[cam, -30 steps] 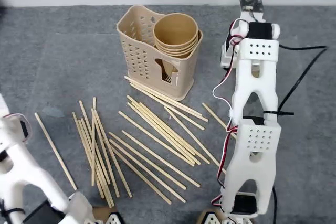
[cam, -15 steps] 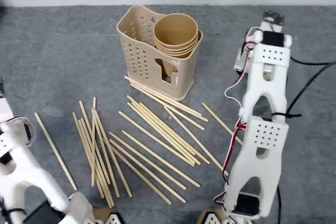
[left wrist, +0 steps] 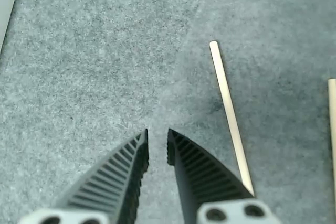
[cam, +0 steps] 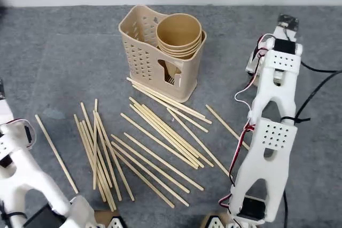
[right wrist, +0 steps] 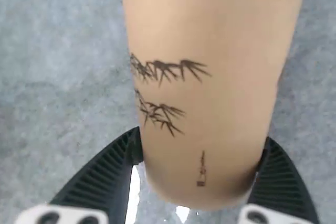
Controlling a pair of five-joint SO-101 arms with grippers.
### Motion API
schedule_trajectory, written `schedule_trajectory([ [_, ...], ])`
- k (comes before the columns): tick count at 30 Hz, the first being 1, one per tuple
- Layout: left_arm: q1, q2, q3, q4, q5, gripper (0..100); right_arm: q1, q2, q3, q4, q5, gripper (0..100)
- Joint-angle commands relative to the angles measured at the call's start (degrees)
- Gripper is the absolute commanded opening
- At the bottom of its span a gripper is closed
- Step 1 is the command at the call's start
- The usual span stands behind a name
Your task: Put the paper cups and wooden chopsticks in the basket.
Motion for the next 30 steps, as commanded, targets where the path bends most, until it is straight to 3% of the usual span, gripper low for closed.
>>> schedule_trajectory([
  [1, -0.09, -2.02, -0.40, -1.05, -0.09, 7, 0.31, -3.38, -2.90, 4.62, 1.05, 24.1],
  [8, -0.09, -1.93, -0.40, -0.97, -0.09, 7, -1.71, -10.15, -15.21, 20.88, 5.45, 24.1],
  [18, -0.09, -2.02, 0.40, -1.05, 0.00, 7, -6.37, -25.71, -15.74, 20.70, 5.27, 23.9],
  [23, -0.26, -2.02, 0.48, -1.23, 0.00, 7, -11.03, -37.76, -5.45, 20.70, 5.45, 12.9],
  [30, 0.00, -2.02, 0.40, -1.32, 0.00, 7, -19.12, -60.70, 19.96, 20.44, 5.45, 18.9],
])
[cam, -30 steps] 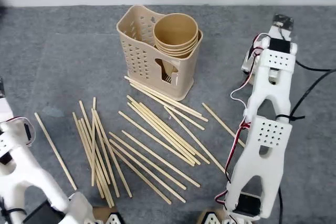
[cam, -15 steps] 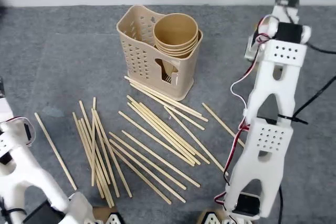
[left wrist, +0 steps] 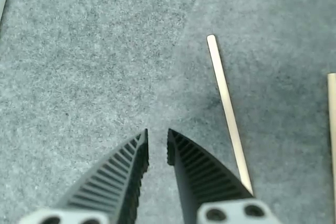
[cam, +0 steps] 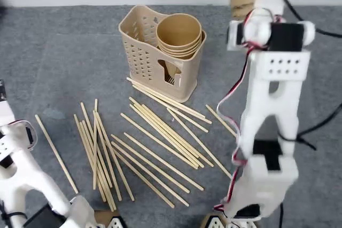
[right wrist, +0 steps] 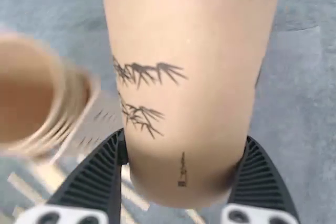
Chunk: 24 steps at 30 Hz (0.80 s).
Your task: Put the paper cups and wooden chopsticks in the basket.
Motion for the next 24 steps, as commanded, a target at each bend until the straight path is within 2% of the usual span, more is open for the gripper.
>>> schedule_trajectory([
  [1, 0.00, -2.02, -0.57, -1.32, 0.00, 7, -4.26, -14.02, 11.16, 2.24, 0.53, 19.1],
  [5, 0.00, -2.02, -0.57, -1.23, 0.00, 7, -8.75, -22.37, 19.52, 1.71, 0.44, 19.3],
  [11, -0.26, -2.02, -0.40, -1.05, 0.00, 7, -13.41, -26.59, 20.48, -1.80, 0.18, 19.1],
  [16, -0.35, -2.02, -0.40, -1.05, 0.00, 7, -13.76, -26.68, 21.98, -10.51, 0.09, 19.2],
  [24, -0.35, -2.02, -0.40, -1.05, 0.00, 7, -13.76, -27.38, 33.85, -28.70, 0.44, 19.1],
])
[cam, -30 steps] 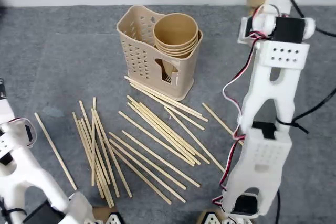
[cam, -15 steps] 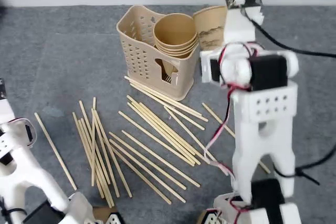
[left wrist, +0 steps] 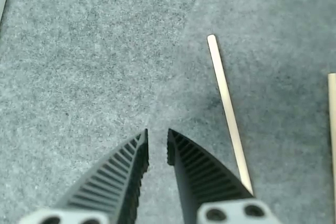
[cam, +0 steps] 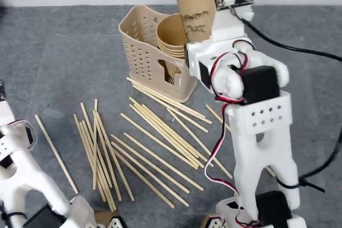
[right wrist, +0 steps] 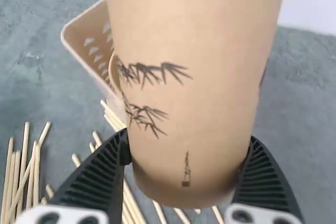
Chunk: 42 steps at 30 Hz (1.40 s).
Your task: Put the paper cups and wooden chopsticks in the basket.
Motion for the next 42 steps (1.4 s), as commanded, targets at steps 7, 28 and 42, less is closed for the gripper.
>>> schedule_trajectory([
  [7, -0.18, -2.02, -0.40, -1.23, 0.00, 7, -0.13, -2.68, 11.52, -28.18, 0.53, 19.0],
  [28, 0.00, -1.67, -0.40, -1.41, 0.26, 7, -3.82, -6.73, 52.22, -78.64, 9.32, 19.4],
  [42, 0.00, -1.67, -0.31, -1.14, 0.26, 7, -3.91, -7.34, 50.20, -67.30, 3.78, 35.5],
])
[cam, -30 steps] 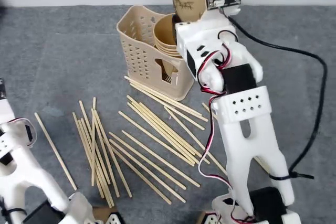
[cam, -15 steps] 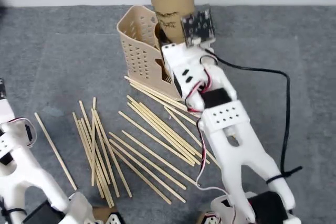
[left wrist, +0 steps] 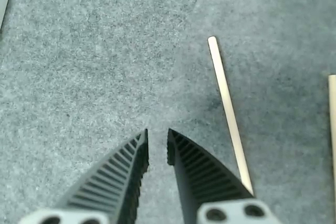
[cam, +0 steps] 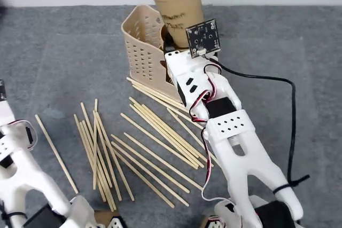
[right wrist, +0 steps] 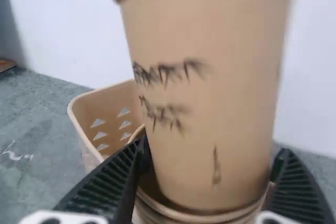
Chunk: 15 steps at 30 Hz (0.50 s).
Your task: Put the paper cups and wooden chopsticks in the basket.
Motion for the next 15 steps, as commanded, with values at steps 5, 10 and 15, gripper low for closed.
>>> schedule_trajectory([
  [5, 0.00, -1.67, -0.31, -0.97, 0.26, 7, -1.71, -1.71, -2.37, 4.00, -0.70, 35.6],
  [10, 0.00, -1.67, -0.31, -1.05, 0.26, 7, -1.80, -1.71, -3.78, 4.62, -0.79, 35.6],
  [15, 0.00, -1.67, -0.40, -1.14, 0.26, 7, -1.80, -3.74, -6.33, 8.04, -0.70, 35.7],
])
